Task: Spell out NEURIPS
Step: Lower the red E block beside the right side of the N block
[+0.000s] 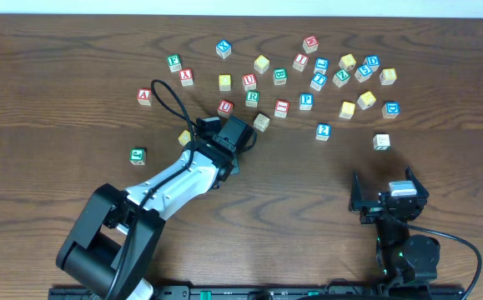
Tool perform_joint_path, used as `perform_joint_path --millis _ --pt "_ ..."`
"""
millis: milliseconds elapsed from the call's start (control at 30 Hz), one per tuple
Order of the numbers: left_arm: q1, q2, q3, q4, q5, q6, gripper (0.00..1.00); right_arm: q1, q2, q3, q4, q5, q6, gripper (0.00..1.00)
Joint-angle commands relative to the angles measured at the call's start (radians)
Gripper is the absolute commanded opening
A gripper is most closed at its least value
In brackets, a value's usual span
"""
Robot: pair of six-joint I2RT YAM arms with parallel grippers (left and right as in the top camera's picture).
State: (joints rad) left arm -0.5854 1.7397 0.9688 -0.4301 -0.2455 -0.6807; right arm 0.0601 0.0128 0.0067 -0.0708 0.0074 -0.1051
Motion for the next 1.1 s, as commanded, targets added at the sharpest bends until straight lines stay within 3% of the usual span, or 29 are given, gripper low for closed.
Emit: perform_joint_path --millis 0,1067 --pt "0.000 0.006 -0.016 -0.009 -0.006 -0.001 0.17 -0.009 -0.003 -0.001 -0.005 0.001 0.015 0.99" --pt "0.000 0.032 -0.016 -0.001 0.037 0.058 0.17 -0.009 -0.003 -0.001 -0.005 0.000 0.014 0.99"
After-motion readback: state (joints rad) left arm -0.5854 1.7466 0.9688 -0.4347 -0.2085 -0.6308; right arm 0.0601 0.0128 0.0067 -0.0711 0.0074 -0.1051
